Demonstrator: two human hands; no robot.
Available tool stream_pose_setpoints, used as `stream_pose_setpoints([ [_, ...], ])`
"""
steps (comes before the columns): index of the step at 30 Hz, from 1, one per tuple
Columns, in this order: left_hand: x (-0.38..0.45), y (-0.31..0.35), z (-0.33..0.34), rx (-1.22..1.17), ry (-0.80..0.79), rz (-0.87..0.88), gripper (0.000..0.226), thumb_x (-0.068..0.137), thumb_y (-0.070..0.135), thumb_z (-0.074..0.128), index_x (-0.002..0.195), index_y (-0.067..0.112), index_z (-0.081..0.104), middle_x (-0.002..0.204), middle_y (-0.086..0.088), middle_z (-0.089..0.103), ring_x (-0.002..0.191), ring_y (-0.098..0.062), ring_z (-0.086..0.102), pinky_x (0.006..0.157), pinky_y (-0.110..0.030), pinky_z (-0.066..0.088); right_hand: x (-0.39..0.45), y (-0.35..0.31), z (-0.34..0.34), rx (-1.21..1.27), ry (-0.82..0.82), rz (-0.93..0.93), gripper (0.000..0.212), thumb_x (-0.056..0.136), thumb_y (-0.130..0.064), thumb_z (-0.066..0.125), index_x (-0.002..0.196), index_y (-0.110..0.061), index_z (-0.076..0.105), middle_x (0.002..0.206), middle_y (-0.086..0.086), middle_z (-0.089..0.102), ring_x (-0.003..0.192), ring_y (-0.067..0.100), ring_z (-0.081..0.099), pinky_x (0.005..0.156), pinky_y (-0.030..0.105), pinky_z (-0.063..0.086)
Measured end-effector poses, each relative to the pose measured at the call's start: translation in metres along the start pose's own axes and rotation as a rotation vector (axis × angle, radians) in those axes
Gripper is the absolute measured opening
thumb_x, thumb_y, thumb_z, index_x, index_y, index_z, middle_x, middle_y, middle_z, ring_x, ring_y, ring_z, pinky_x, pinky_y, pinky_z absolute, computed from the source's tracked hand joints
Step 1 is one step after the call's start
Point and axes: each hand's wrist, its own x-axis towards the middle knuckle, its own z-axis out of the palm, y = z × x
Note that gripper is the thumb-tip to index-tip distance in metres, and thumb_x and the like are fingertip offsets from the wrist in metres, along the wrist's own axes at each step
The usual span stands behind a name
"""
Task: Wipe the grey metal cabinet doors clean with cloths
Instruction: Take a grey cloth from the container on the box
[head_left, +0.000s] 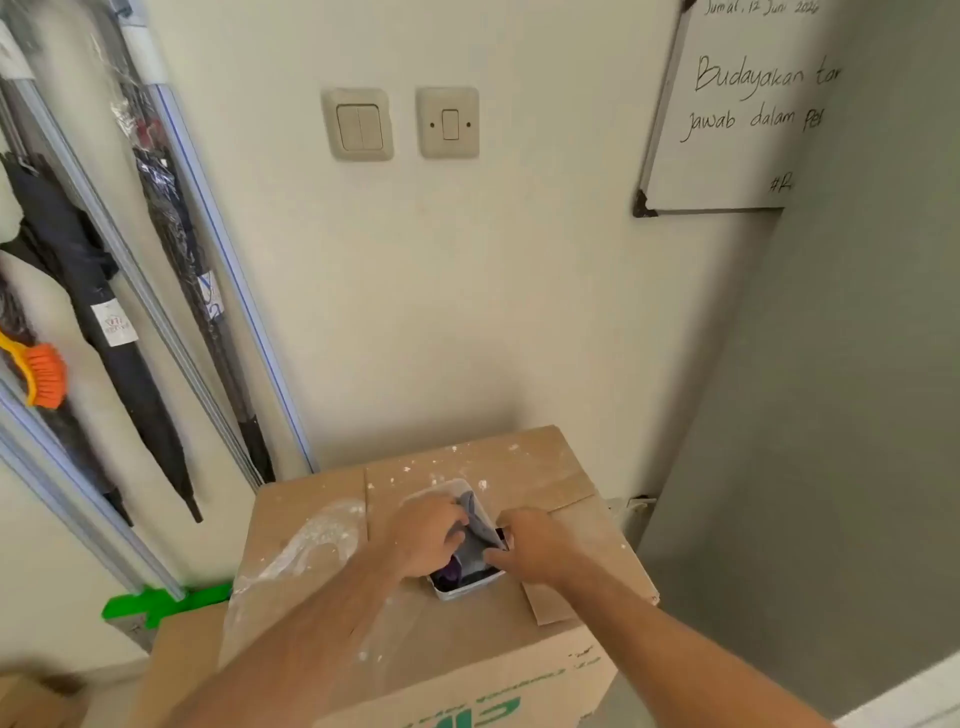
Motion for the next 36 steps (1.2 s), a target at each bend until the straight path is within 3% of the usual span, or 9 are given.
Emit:
stream_pose_setpoints([
  [6, 0.008, -0.008, 0.015, -0.033, -0.070, -0.067, 0.028, 0.102, 0.033, 0.055, 0.127, 0.022, 0.062, 0.130, 0.002, 0.063, 0.116, -0.021, 0.060, 0.096, -0.036, 0.050, 0.006, -0.003, 0.015, 0.168, 0.054, 0.105, 0.020, 0.088, -0.019, 0.060, 0.104, -0.010, 0.068, 0.107, 0.010, 0.068, 0.099, 0.030, 0.063, 0.080, 0.036, 0.052],
  [9, 0.011, -0.016, 0.020, -0.081, -0.066, -0.148, 0.034, 0.100, 0.036, 0.059, 0.131, 0.023, 0.053, 0.130, 0.001, 0.060, 0.111, -0.022, 0.061, 0.095, -0.040, 0.052, 0.009, -0.003, 0.016, 0.268, 0.086, 0.109, 0.011, 0.092, -0.019, 0.054, 0.100, -0.013, 0.059, 0.098, 0.005, 0.061, 0.088, 0.024, 0.056, 0.070, 0.034, 0.045],
  [15, 0.021, -0.022, 0.017, -0.278, -0.056, -0.305, 0.089, 0.095, 0.037, 0.069, 0.163, 0.022, 0.014, 0.161, -0.006, 0.030, 0.141, -0.032, 0.046, 0.111, -0.051, 0.043, 0.005, -0.013, -0.010, 0.726, 0.096, 0.079, 0.007, 0.102, -0.015, 0.046, 0.095, -0.015, 0.047, 0.085, -0.001, 0.046, 0.073, 0.011, 0.041, 0.060, 0.020, 0.038],
  [18, 0.025, -0.027, 0.011, -0.525, -0.061, -0.365, 0.100, 0.090, 0.032, 0.075, 0.166, 0.022, 0.009, 0.167, -0.005, 0.025, 0.148, -0.029, 0.038, 0.115, -0.046, 0.041, 0.007, -0.022, -0.020, 0.946, 0.047, 0.117, 0.010, 0.101, -0.016, 0.046, 0.092, -0.020, 0.045, 0.088, 0.004, 0.045, 0.083, 0.017, 0.045, 0.075, 0.036, 0.044],
  [23, 0.032, -0.034, -0.017, -0.783, -0.190, -0.407, 0.113, 0.058, 0.047, 0.082, 0.158, 0.025, 0.034, 0.138, 0.005, 0.057, 0.123, -0.020, 0.059, 0.107, -0.038, 0.049, 0.003, -0.031, -0.050, 1.266, 0.033, 0.195, 0.020, 0.103, -0.008, 0.041, 0.085, -0.018, 0.043, 0.083, 0.002, 0.049, 0.083, 0.021, 0.052, 0.075, 0.039, 0.050],
  [27, 0.037, -0.026, -0.048, -0.728, -0.259, -0.280, 0.053, 0.067, 0.048, 0.078, 0.114, 0.026, 0.073, 0.111, 0.003, 0.076, 0.104, -0.019, 0.071, 0.102, -0.047, 0.054, 0.000, -0.025, -0.077, 1.386, 0.061, 0.186, 0.015, 0.105, -0.010, 0.039, 0.093, -0.014, 0.048, 0.092, 0.007, 0.054, 0.088, 0.023, 0.057, 0.073, 0.041, 0.054],
  [31, 0.040, -0.020, -0.070, -0.757, -0.274, -0.233, 0.053, 0.067, 0.055, 0.081, 0.109, 0.024, 0.076, 0.110, 0.006, 0.078, 0.108, -0.019, 0.071, 0.105, -0.046, 0.052, -0.001, -0.019, -0.102, 1.516, 0.147, 0.197, 0.011, 0.103, -0.007, 0.042, 0.096, -0.010, 0.050, 0.092, 0.008, 0.050, 0.084, 0.025, 0.054, 0.071, 0.042, 0.053],
  [33, 0.040, -0.013, -0.086, -0.699, -0.278, -0.197, 0.038, 0.072, 0.046, 0.080, 0.104, 0.026, 0.074, 0.108, 0.006, 0.075, 0.110, -0.019, 0.068, 0.101, -0.039, 0.052, -0.003, -0.018, -0.114, 1.562, 0.189, 0.205, 0.011, 0.102, -0.006, 0.043, 0.097, -0.010, 0.052, 0.094, 0.010, 0.050, 0.085, 0.026, 0.053, 0.071, 0.041, 0.053],
  [36, 0.040, -0.004, -0.105, -0.619, -0.326, -0.116, 0.060, 0.060, 0.042, 0.083, 0.116, 0.026, 0.068, 0.117, 0.006, 0.072, 0.114, -0.018, 0.067, 0.102, -0.041, 0.054, -0.010, -0.018, -0.136, 1.617, 0.260, 0.213, 0.014, 0.104, -0.005, 0.042, 0.107, -0.007, 0.056, 0.101, 0.012, 0.052, 0.087, 0.026, 0.056, 0.067, 0.039, 0.055],
])
